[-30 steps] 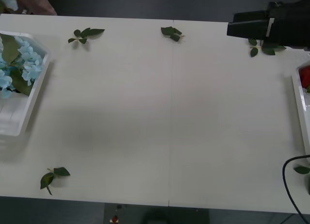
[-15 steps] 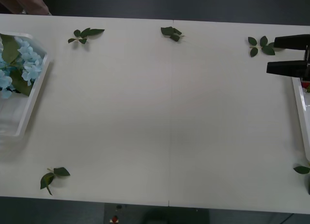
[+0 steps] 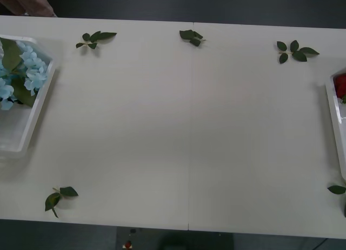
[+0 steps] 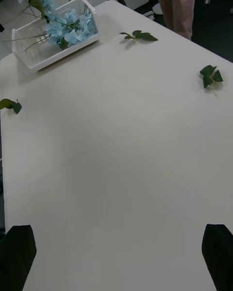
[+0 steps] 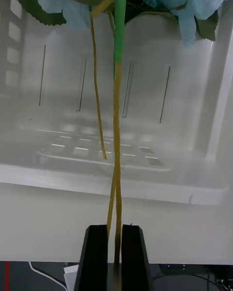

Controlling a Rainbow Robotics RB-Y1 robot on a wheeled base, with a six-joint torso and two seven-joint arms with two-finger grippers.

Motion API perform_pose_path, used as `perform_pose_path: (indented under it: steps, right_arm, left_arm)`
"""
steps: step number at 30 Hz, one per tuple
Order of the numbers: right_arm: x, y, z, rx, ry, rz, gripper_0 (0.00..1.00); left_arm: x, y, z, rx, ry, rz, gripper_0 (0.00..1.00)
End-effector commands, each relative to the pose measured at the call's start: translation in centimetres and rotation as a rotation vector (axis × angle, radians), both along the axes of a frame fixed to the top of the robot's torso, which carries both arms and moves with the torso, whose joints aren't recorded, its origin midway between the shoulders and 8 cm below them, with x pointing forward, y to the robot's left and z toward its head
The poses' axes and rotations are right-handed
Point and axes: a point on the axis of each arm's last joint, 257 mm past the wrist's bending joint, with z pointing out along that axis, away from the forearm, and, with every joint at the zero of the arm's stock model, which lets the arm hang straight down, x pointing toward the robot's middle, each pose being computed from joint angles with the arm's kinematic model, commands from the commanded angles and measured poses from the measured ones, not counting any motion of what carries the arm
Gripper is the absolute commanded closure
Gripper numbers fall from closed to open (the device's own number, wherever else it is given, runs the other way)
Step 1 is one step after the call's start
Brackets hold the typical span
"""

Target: Put the red flowers into the right box and the blue flowers into the left box

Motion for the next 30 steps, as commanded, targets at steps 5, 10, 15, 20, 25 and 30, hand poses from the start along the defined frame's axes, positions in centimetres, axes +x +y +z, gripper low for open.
perform_pose_path:
  steps: [5,10,15,20,25,30]
  right_arm:
    - [-1.0,-4.2,1.7,-0.041,0.043,-0.040,0.00]
    - [-1.3,-5.7,1.4,-0.070,0.059,-0.071,0.00]
    - [-1.2,-6.4,1.2,-0.088,0.061,-0.092,0.00]
    - [-1.0,-6.3,1.3,-0.083,0.055,-0.095,0.00]
    - [-0.6,-5.7,1.2,-0.061,0.047,-0.092,0.00]
    - [-0.1,-5.0,1.5,-0.051,0.028,-0.083,0.00]
  left_arm:
    - [0.8,1.4,1.4,0.093,-0.026,-0.037,0.65]
    - [1.2,1.3,1.7,0.092,-0.054,-0.050,0.32]
    - [2.7,-0.1,4.7,0.050,-0.156,-0.108,0.00]
    - [3.6,-2.9,8.4,-0.069,-0.231,-0.148,0.00]
    - [4.7,-5.9,10.6,-0.116,-0.261,-0.204,0.00]
    - [6.0,-8.8,12.0,-0.094,-0.268,-0.219,0.00]
